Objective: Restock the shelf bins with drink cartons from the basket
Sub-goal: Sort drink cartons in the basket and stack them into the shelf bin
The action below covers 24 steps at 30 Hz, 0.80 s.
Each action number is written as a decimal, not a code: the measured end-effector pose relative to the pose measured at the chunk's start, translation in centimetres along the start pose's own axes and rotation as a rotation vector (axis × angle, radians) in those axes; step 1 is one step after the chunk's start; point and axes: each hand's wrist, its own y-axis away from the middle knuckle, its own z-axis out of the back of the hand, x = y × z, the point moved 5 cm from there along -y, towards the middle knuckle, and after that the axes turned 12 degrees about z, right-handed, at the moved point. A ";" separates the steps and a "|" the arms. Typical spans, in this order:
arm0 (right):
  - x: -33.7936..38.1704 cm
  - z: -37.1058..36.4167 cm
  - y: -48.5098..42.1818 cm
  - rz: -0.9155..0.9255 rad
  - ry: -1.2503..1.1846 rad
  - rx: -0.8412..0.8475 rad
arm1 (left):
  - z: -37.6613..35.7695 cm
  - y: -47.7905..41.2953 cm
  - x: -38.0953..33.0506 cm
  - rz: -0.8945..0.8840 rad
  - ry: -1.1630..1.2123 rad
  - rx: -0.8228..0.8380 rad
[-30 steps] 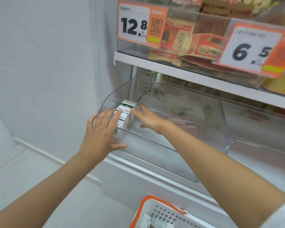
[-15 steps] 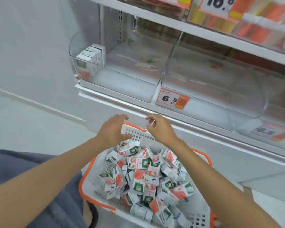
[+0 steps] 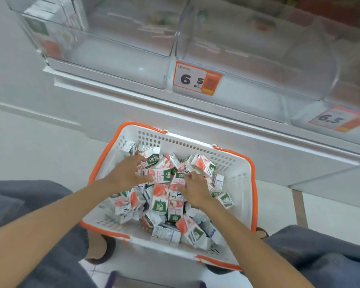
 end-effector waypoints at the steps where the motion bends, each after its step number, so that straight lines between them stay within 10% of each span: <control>1: 0.2 -0.3 0.0 0.000 -0.025 0.023 | 0.0 0.0 0.1 0.003 -0.004 -0.001; 20: 1.2 0.8 3.0 -0.414 -1.067 -0.276 | -1.5 0.0 -0.1 0.066 0.069 0.087; 24: 4.2 4.8 2.3 -0.094 -1.360 -0.225 | -1.6 0.6 -1.4 0.202 0.456 0.296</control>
